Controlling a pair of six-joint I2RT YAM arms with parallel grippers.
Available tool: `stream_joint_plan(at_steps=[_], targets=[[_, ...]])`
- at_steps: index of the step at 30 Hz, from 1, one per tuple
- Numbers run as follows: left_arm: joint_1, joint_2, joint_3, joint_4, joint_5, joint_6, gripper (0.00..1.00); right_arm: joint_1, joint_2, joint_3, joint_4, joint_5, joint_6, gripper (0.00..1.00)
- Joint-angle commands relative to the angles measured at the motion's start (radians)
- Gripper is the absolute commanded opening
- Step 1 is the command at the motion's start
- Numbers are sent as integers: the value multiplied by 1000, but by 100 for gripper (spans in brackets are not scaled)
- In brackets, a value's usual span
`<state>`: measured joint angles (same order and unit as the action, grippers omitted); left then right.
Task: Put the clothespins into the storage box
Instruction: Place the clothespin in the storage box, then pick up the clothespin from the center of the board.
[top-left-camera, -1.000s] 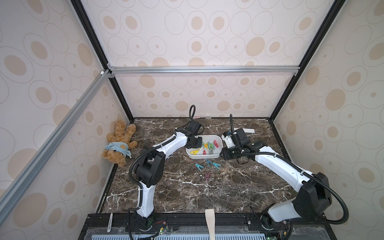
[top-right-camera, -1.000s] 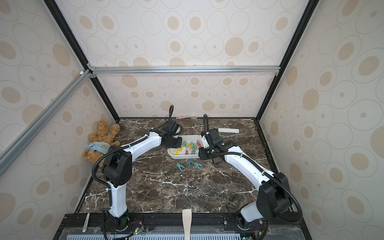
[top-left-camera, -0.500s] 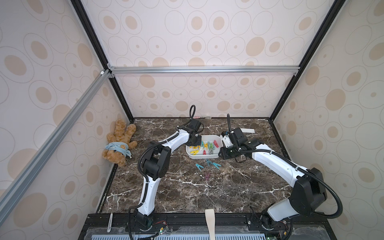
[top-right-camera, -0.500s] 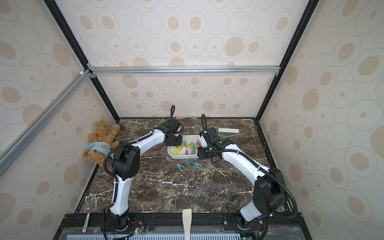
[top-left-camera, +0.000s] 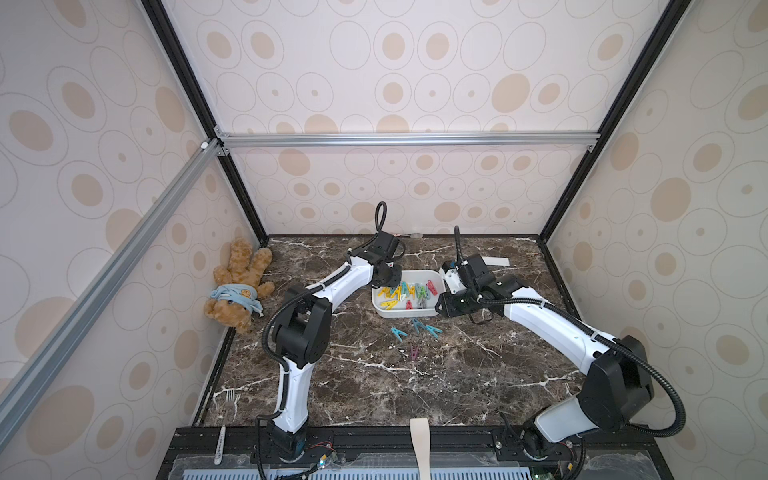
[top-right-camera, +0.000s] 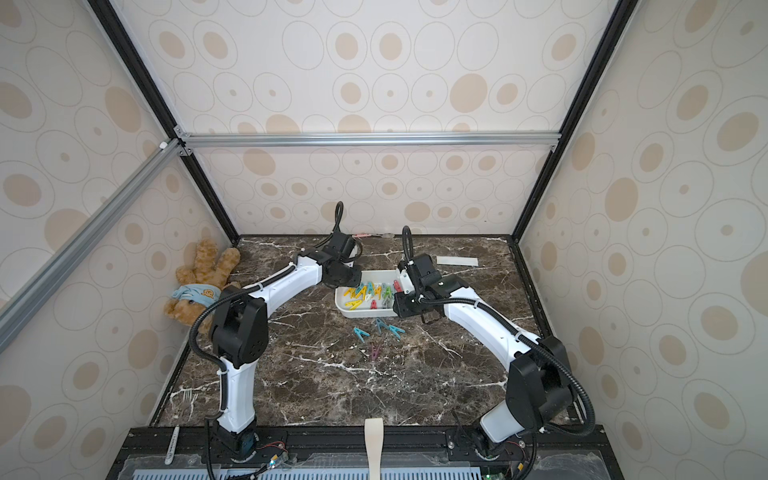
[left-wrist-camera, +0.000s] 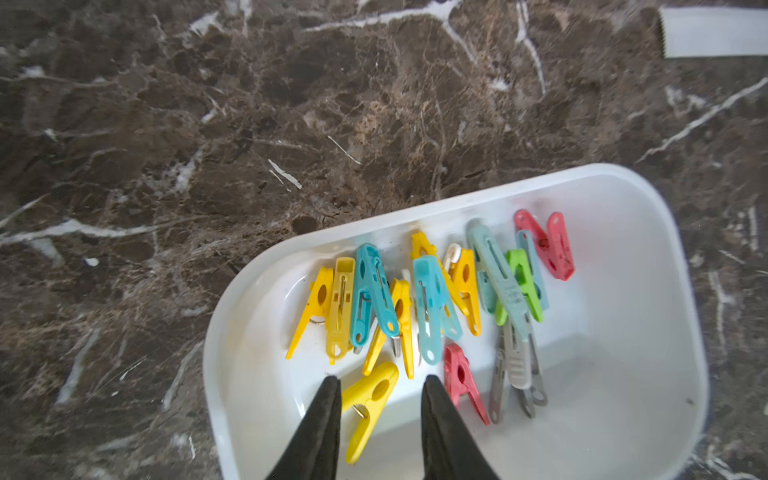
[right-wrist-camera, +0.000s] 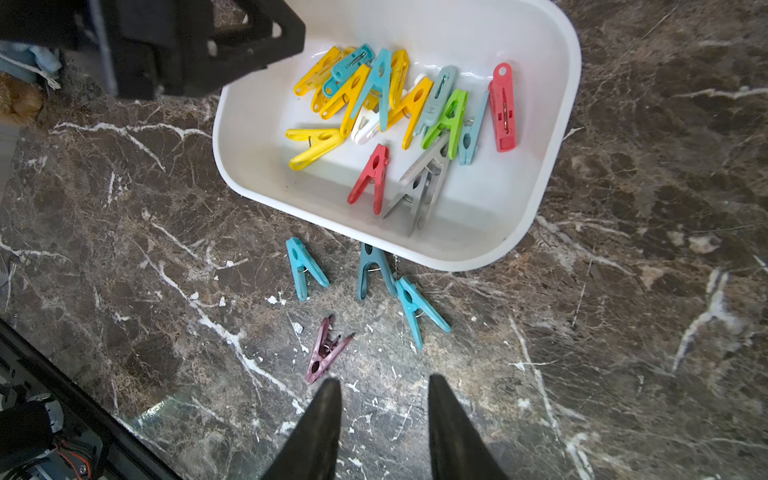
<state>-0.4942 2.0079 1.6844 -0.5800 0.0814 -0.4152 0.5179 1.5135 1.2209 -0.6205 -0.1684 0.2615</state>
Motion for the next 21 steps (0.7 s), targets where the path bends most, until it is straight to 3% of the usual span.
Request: stream_joint_plan(at_steps=[1,12,21], targets=[[5,-113,-54,43,12,-7,36,4,-11,-22,-7,-4,-11,38],[-1,-431,-450,208,40,-43,37,60,17,-149,36,44,3,42],[0,-518,-578,244,43,-85,37,67,191,-96,89,31,-51,36]])
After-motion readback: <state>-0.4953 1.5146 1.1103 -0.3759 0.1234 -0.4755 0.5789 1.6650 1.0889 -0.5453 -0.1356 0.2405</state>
